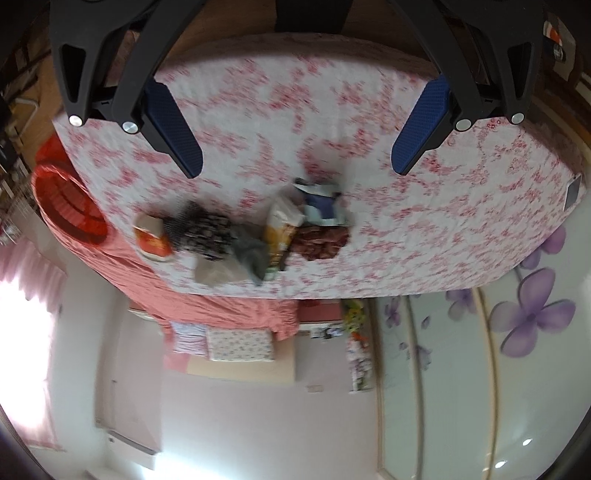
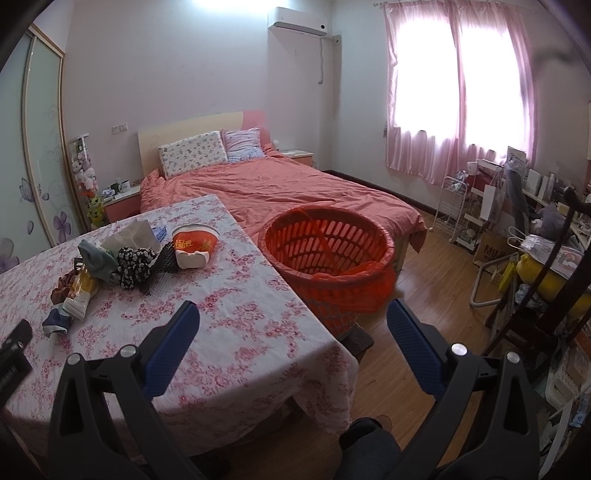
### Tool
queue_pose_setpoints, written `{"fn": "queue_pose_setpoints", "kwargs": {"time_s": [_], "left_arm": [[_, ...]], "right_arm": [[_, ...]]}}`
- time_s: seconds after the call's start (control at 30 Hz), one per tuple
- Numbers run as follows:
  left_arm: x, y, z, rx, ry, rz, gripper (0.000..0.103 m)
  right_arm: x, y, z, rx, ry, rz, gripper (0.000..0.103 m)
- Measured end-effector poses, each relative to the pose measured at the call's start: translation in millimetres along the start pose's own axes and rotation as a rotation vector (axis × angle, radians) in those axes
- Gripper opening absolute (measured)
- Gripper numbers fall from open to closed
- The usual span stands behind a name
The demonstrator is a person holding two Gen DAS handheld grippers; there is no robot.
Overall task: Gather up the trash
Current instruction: 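Grasp the blue-white wrapper with left tool while right tool grasps the red paper cup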
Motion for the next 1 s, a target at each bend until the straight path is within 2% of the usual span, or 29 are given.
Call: {"fn": "queue_pose_setpoints", "kwargs": {"time_s": [0.33,0.57,0.77,1.0], "left_arm": [[63.5,49.1,10.9,-0.064,0.057,0.024,0.101],[105.8,48.8,10.5,-0.071,0.155,-0.011,0.095],[120.0,45.9,16.0,-0.066,0.165,-0.017,0.095],[136.2,42.0,18.1,-0.039,0.180,-0.025,0.091]], "right_arm": [[62.8,26.8,19.1,-0.007,0.033,0.081,0.099],[121.2,62.8,34.6,-0.037,0.087,0.123,0.099],[175.2,95.5,47.2,-0.048,0.148,0.183,0.099],[231.6,132.9,52.0,-0.067,0.227,0.188,0.099]]}}
Point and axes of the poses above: each gripper's, at about its wrist camera, not at the fingertips, and x roughly the way its jaws point, y to its left, z to its top, the point moved 2 cm from there along x, roughly the way its jaws point, and after that the axes turned 1 degree about x, right-handed, at the moved point
